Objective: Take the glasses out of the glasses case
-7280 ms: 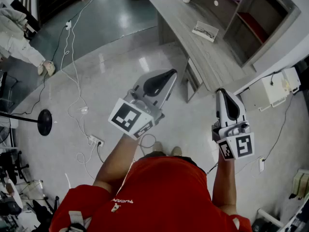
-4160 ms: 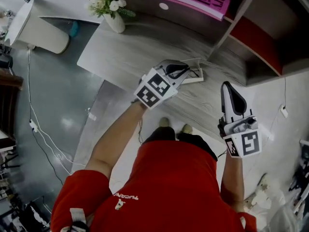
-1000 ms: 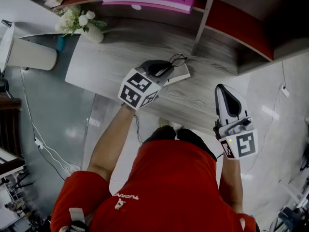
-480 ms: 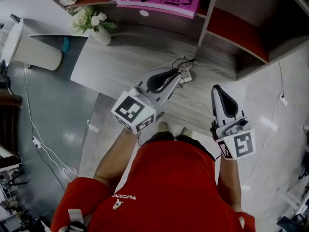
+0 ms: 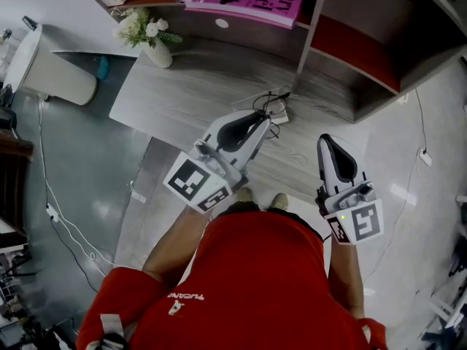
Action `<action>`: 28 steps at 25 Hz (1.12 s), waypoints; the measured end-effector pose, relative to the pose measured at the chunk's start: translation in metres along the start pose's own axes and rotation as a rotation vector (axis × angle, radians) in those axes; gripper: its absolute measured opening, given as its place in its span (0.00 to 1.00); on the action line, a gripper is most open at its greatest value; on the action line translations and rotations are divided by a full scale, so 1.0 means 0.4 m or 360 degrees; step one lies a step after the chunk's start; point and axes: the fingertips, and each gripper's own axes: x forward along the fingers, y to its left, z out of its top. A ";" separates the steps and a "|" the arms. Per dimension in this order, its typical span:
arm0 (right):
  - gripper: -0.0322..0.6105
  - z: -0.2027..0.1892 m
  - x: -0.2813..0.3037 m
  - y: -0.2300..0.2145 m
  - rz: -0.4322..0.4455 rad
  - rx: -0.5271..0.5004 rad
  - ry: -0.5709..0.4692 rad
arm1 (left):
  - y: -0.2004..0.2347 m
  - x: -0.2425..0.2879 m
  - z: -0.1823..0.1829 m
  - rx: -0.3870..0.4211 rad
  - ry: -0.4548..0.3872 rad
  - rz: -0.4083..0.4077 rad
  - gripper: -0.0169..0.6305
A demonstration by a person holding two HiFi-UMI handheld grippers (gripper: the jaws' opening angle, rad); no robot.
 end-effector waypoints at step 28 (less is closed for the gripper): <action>0.06 0.003 -0.017 0.001 0.0008 -0.0020 0.0007 | -0.010 0.004 0.009 0.0031 -0.0006 -0.0002 0.09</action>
